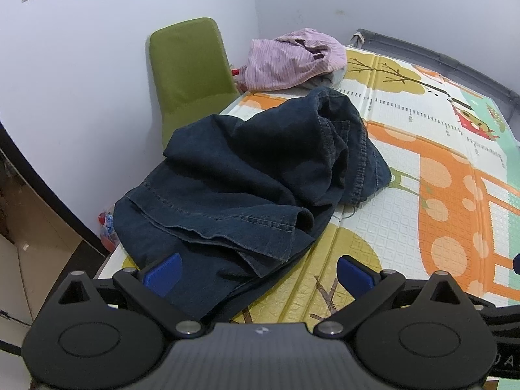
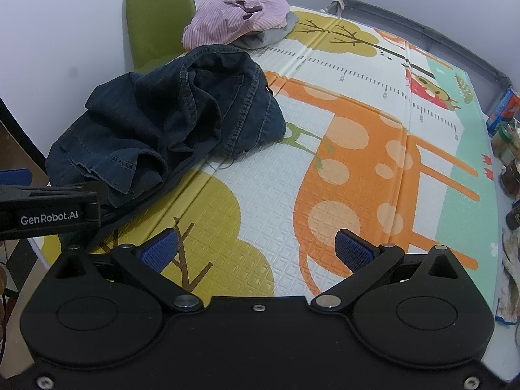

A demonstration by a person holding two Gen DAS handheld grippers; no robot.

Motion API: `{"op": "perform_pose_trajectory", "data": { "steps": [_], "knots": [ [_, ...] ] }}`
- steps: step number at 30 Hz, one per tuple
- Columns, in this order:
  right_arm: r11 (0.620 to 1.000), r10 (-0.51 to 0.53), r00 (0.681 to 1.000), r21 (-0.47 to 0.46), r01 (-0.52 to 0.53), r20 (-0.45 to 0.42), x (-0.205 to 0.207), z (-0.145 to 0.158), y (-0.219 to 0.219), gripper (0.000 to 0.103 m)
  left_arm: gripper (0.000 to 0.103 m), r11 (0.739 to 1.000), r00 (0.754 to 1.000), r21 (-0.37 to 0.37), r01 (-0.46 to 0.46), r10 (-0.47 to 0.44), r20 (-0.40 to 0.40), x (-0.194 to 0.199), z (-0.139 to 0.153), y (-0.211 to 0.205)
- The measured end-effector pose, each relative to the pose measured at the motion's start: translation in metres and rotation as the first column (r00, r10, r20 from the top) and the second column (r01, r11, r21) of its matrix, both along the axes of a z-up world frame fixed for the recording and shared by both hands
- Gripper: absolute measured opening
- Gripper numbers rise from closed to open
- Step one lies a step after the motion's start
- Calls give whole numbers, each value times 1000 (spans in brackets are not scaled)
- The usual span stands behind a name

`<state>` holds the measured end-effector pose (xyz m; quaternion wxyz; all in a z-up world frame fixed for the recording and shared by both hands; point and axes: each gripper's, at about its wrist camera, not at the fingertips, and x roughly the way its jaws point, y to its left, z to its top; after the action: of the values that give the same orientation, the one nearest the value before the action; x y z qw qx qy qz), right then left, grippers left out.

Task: Fold clothes
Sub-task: 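Approach the crumpled dark blue jeans with both tools open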

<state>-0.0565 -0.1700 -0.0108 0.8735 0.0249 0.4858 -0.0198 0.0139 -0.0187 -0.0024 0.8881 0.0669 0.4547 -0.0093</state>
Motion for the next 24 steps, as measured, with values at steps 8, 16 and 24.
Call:
{"op": "perform_pose_trajectory", "data": {
  "steps": [8,16,24],
  "knots": [
    [1000,5,1000,1,-5,0,1,1,0,103,103,1000,1000,11,7,-8,8,-2,1,-1],
    [1000,16,1000,7,-16,0,2,2,3,103,103,1000,1000,17,2,-2,9,-4,3,5],
    [999,43,999,14,-43,1,2,3,9,103,103,1000,1000,26,-3,2,10,-8,6,10]
  ]
}}
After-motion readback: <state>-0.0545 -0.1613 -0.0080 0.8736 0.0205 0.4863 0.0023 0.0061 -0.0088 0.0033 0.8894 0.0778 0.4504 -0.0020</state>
